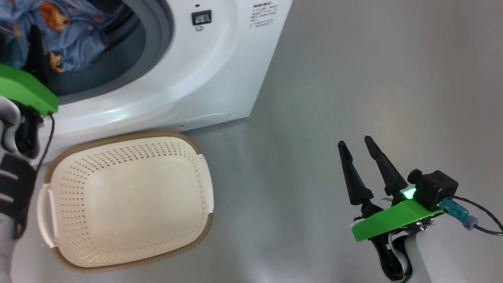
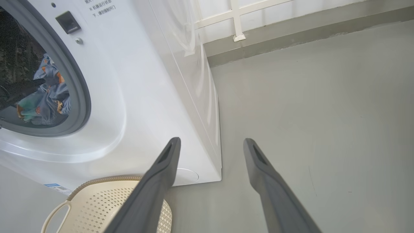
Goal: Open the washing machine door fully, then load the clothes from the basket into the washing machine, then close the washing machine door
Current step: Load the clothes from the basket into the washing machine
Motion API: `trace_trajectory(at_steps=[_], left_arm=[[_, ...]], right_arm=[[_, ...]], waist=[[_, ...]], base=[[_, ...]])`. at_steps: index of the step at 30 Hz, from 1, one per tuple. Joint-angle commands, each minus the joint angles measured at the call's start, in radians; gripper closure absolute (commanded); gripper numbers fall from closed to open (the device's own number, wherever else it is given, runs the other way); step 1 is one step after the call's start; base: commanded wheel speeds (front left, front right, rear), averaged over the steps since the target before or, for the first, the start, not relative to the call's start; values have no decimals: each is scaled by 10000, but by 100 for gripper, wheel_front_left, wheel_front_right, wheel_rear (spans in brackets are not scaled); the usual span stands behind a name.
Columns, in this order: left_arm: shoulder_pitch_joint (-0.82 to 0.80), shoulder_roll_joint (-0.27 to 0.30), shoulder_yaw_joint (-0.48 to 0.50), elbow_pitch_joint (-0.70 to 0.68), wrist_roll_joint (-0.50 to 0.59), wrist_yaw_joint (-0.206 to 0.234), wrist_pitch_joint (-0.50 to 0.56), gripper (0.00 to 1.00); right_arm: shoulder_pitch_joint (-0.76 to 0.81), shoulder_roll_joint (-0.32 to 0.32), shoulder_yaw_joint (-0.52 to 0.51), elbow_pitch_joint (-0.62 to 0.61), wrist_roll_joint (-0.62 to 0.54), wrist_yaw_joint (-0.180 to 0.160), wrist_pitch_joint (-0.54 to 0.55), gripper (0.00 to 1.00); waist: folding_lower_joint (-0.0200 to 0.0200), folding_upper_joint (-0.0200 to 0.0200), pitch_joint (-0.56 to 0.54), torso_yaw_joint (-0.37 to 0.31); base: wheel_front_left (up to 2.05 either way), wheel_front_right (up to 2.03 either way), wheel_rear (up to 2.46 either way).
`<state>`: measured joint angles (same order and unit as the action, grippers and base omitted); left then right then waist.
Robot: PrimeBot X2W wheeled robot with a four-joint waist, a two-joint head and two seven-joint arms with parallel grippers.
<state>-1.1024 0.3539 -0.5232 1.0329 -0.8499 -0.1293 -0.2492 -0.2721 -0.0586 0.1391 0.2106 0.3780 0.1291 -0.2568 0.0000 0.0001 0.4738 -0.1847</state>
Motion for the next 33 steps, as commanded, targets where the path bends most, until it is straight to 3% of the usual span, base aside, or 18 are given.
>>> trace_trajectory(at_steps=[1, 7, 16, 25, 33], left_arm=[[289, 490, 490, -527, 93, -13, -121, 0], [1695, 278, 1832, -1846, 1248, -14, -124, 0], [4155, -714, 4037, -3714, 3272, -14, -125, 0], [6145, -1441, 4879, -4800, 4239, -14, -125, 0], [7922, -1706, 5186, -5550, 4716, -14, -125, 0]], right_arm=[[123, -55, 119, -179, -121, 16, -49, 0], [232, -251, 5, -172, -132, 16, -49, 0], [597, -677, 27, 1, -103, 16, -49, 0], [1160, -1118, 14, 194, 43, 16, -49, 0], [1768, -1441, 4, 329, 229, 16, -49, 0]], waist=[[0, -1, -174, 155], [0, -1, -505, 445], [0, -1, -1436, 909], [0, -1, -2558, 1291], [0, -1, -3518, 1550]], base=[[0, 0, 0], [0, 0, 0], [0, 0, 0], [0, 0, 0], [0, 0, 0]])
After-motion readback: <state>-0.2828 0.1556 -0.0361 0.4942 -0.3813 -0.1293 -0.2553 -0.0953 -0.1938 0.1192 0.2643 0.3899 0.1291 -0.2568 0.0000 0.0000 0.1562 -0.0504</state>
